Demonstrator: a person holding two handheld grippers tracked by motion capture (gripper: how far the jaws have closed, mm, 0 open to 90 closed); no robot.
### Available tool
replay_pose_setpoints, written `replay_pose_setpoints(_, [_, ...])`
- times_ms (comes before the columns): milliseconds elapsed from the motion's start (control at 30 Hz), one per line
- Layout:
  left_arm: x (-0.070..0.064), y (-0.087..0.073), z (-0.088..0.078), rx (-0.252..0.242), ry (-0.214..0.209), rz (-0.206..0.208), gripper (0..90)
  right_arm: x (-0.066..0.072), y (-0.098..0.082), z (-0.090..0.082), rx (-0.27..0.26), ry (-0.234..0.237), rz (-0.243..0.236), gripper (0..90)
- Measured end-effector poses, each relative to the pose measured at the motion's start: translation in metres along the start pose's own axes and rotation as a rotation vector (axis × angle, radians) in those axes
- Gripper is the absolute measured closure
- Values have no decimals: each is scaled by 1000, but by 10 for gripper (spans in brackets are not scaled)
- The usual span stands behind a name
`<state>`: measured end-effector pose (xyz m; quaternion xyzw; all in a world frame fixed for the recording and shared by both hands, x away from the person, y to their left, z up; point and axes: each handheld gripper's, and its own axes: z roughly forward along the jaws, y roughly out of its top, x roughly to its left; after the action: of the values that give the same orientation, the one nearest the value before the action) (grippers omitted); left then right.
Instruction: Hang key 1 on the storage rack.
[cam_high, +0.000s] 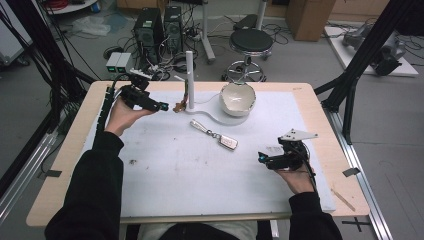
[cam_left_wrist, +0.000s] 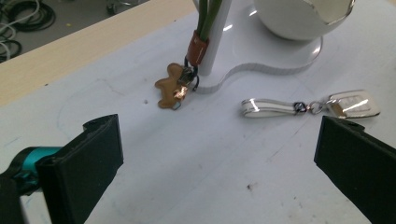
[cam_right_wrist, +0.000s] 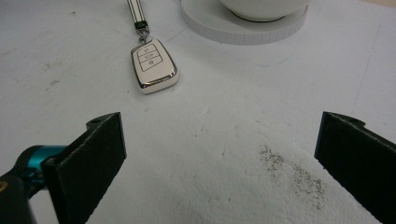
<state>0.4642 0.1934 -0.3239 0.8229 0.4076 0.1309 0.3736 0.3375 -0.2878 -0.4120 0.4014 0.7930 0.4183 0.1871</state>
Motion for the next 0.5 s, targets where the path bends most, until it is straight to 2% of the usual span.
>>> replay_pose_setpoints(67, [-1, -5, -2, 4, 7, 14, 17, 0, 0, 0, -1, 0, 0, 9])
replay_pose_setpoints(433, [-5, -32, -13, -27, 10, 28, 17, 1, 0, 1, 1, 3, -6, 9])
replay_pose_setpoints(500, [-5, -37, -15, -38, 10, 14, 17, 1, 0, 1, 2, 8, -11, 9])
